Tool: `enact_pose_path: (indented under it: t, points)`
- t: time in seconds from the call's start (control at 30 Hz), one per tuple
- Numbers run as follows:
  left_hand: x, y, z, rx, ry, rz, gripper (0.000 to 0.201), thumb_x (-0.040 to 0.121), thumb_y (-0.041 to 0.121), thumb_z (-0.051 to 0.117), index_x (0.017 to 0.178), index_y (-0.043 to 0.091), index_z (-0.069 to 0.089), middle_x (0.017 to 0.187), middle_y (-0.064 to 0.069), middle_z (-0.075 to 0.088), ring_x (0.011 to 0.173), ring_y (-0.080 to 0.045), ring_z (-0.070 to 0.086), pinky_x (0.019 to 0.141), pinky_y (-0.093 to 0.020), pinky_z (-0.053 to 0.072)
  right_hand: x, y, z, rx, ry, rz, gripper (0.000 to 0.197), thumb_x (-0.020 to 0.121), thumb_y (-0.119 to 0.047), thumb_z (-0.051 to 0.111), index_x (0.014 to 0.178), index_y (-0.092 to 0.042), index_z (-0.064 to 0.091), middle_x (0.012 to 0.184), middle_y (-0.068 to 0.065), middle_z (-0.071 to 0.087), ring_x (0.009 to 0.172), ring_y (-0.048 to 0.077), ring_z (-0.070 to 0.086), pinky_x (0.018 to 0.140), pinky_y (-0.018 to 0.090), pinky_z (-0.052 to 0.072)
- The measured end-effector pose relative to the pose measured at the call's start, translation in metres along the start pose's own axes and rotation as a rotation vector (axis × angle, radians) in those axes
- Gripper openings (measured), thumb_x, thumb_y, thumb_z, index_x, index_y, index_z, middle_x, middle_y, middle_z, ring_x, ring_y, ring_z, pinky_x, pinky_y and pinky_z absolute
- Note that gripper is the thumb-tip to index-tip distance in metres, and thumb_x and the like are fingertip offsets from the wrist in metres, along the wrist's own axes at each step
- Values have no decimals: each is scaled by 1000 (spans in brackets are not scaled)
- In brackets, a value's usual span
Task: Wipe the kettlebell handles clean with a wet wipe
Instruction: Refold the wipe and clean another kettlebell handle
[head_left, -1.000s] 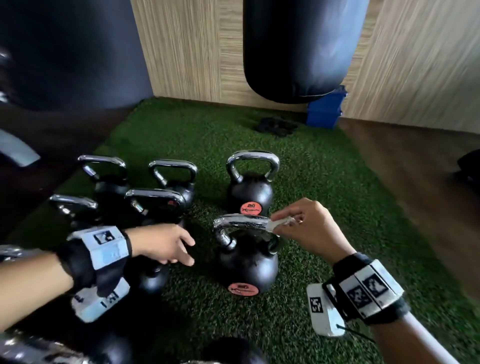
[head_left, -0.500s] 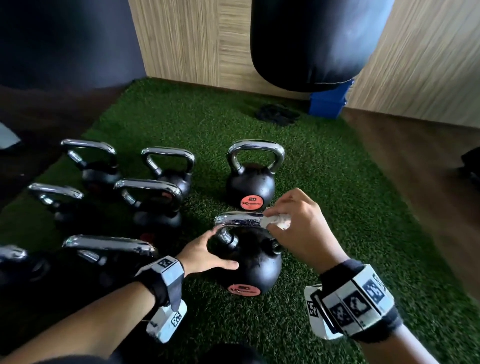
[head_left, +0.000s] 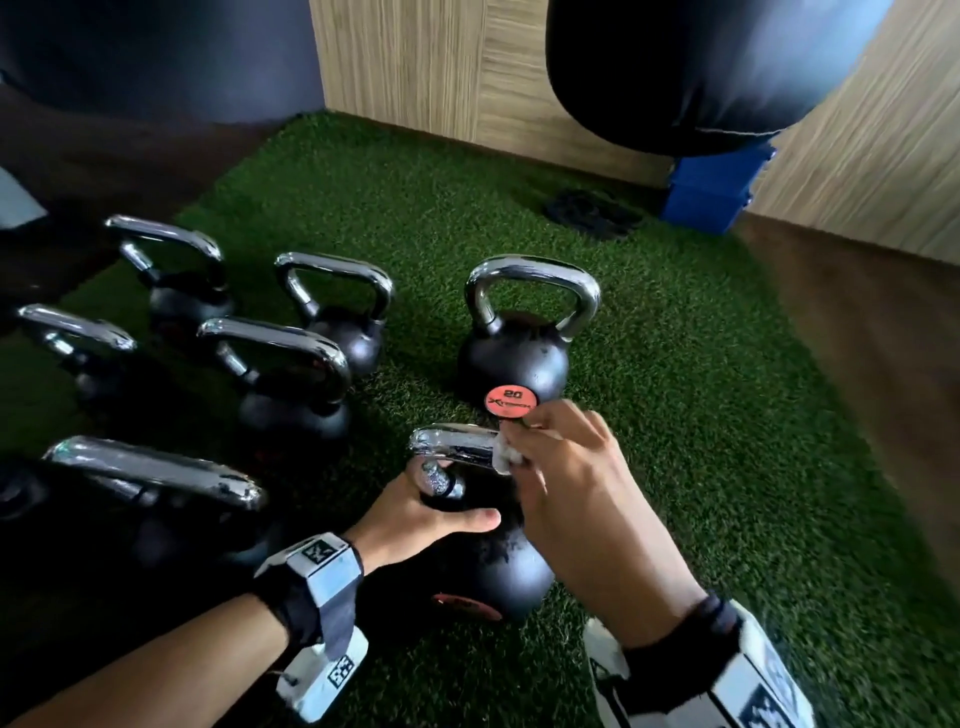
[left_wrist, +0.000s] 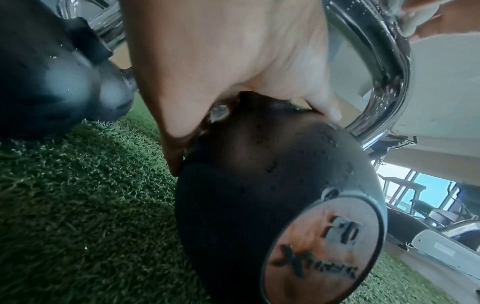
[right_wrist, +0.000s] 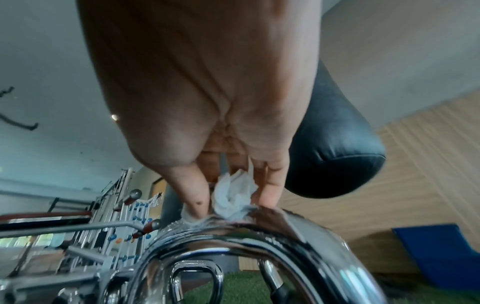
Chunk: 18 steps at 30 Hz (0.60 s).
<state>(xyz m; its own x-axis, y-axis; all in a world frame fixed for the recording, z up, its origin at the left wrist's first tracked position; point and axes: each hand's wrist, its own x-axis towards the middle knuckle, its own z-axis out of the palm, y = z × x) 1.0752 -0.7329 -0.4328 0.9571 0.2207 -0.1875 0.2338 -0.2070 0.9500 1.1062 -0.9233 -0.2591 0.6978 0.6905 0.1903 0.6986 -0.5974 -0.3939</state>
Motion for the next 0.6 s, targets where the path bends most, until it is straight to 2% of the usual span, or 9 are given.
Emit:
enact_pose_path:
  t: [0.1, 0.23, 0.3, 0.37, 0.4, 0.43, 0.47, 0.53, 0.6]
  points:
    - [1, 1, -1, 10, -24, 18, 70, 64, 55, 95, 126, 33, 70, 122, 14, 74, 120, -5, 66, 111, -35, 47, -8, 11, -3, 25, 39, 62, 31, 91, -9, 59, 114, -24, 73, 118, -1, 52, 104, 24, 46, 93, 43, 42]
    - [-5, 12, 1, 35, -48, 57, 58, 76, 45, 90, 129, 40, 66, 129, 18, 70, 122, 2, 63, 104, -17, 46, -6, 11, -3, -56, 33, 54, 30, 90, -12, 54, 113, -24, 70, 115, -3, 51, 105, 22, 43, 91, 42, 41]
    - [-7, 18, 1, 53, -79, 72, 52, 81, 37, 88, 125, 53, 64, 128, 28, 67, 121, 11, 59, 95, -1, 40, -7, 10, 1, -73, 28, 25, 31, 89, -13, 51, 112, -26, 68, 117, -5, 50, 109, 21, 43, 92, 40, 40]
    - [-7, 22, 0, 77, -80, 62, 54, 82, 34, 87, 119, 64, 62, 123, 39, 64, 116, 21, 55, 92, 5, 36, -14, 17, 4, -10, 79, 38, 34, 88, -10, 55, 112, -26, 71, 116, -4, 53, 108, 23, 45, 92, 43, 41]
    - [-6, 20, 0, 74, -59, 48, 55, 81, 33, 88, 125, 57, 63, 123, 38, 65, 115, 22, 55, 94, 4, 37, -19, 24, 5, 44, 125, 56, 35, 88, -6, 57, 113, -24, 73, 113, -2, 55, 105, 25, 47, 92, 45, 42]
    - [-5, 18, -1, 71, -41, 29, 58, 80, 32, 88, 131, 43, 63, 123, 34, 67, 114, 23, 55, 96, 3, 37, -23, 32, 6, 89, 170, 77, 35, 88, -4, 60, 114, -22, 74, 110, 0, 57, 103, 27, 49, 91, 46, 44]
    - [-5, 16, -2, 76, -25, 7, 60, 79, 32, 89, 133, 33, 63, 121, 34, 67, 110, 27, 54, 92, 6, 36, -27, 39, 8, 120, 207, 94, 36, 88, -2, 62, 117, -21, 75, 108, 2, 58, 101, 28, 51, 91, 46, 45]
    - [-6, 16, -3, 114, 3, -22, 59, 75, 37, 91, 126, 35, 61, 109, 45, 62, 98, 38, 48, 80, 12, 31, -34, 47, 10, 167, 264, 117, 35, 89, -2, 66, 119, -18, 74, 105, 3, 59, 99, 29, 54, 91, 45, 47]
    - [-6, 17, -4, 144, 7, -55, 66, 69, 49, 92, 126, 38, 60, 105, 51, 59, 96, 39, 47, 81, 11, 32, -35, 47, 16, 161, 311, 101, 33, 88, -2, 66, 116, -16, 75, 106, 5, 59, 97, 30, 53, 90, 46, 46]
